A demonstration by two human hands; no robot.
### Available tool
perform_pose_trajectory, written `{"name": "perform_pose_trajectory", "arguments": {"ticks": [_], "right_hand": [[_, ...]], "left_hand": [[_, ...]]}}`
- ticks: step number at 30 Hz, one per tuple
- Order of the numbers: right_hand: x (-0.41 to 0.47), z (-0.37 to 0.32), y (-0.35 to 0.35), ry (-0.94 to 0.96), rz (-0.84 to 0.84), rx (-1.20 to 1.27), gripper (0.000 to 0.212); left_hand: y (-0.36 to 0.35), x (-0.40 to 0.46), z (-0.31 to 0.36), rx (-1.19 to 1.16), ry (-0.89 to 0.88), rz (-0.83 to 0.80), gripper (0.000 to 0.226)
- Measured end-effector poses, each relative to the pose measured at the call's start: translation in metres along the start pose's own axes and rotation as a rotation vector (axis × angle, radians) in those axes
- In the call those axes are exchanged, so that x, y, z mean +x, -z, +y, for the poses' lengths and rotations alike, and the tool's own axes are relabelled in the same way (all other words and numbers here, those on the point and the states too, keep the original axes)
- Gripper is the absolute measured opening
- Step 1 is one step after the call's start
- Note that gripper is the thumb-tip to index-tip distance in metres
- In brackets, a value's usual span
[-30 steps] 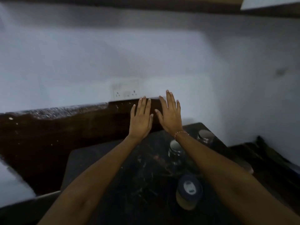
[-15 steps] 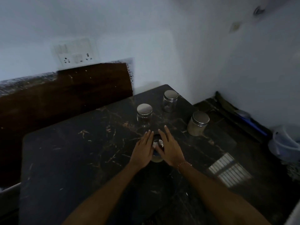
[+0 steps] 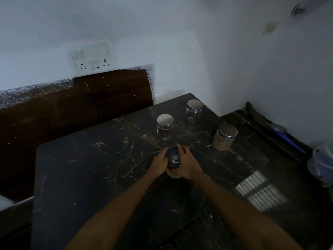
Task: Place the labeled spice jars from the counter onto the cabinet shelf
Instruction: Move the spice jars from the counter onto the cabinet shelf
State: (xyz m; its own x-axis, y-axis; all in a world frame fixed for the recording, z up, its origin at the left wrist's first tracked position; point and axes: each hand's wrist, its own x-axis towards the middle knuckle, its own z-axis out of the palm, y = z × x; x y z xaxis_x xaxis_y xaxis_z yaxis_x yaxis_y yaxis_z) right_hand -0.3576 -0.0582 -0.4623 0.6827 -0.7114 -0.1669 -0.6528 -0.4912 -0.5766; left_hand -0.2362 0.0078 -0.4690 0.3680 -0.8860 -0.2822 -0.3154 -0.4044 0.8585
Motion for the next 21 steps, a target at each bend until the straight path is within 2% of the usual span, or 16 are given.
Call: {"name": "perform_pose_trajectory", "arguments": {"ticks": [3, 5, 8, 11, 15, 17, 19, 21], "right_hand": [[0.006, -0.008, 0.007, 0.001, 0.043, 0.062, 0.107], [0.013, -0.018, 0.02, 0.017, 0.052, 0.216, 0.108], [0.025, -0.037, 0.045, 0.067, 0.042, 0.508, 0.106], [0.033, -0.057, 0.064, 0.068, 0.026, 0.678, 0.102], [0.036, -0.08, 0.074, -0.014, 0.01, 1.067, 0.076], [0.035, -0.092, 0.072, -0.011, -0.028, 1.223, 0.059], [0.034, -0.102, 0.067, -0.052, -0.075, 1.383, 0.065], [0.036, -0.109, 0.064, -0.145, -0.095, 1.442, 0.072]], "left_hand": [[0.012, -0.001, 0.005, -0.098, -0.006, 0.048, 0.042], [0.026, -0.001, 0.015, -0.236, 0.034, 0.06, 0.036], [0.049, -0.002, 0.034, -0.488, 0.108, 0.056, 0.043], [0.072, -0.004, 0.048, -0.565, 0.119, 0.063, 0.051], [0.094, -0.011, 0.055, -0.802, -0.004, -0.115, 0.053], [0.099, -0.014, 0.061, -0.895, -0.025, -0.133, 0.049], [0.102, -0.019, 0.066, -0.959, -0.03, -0.114, 0.05], [0.103, -0.022, 0.07, -0.975, -0.022, -0.112, 0.05]]}}
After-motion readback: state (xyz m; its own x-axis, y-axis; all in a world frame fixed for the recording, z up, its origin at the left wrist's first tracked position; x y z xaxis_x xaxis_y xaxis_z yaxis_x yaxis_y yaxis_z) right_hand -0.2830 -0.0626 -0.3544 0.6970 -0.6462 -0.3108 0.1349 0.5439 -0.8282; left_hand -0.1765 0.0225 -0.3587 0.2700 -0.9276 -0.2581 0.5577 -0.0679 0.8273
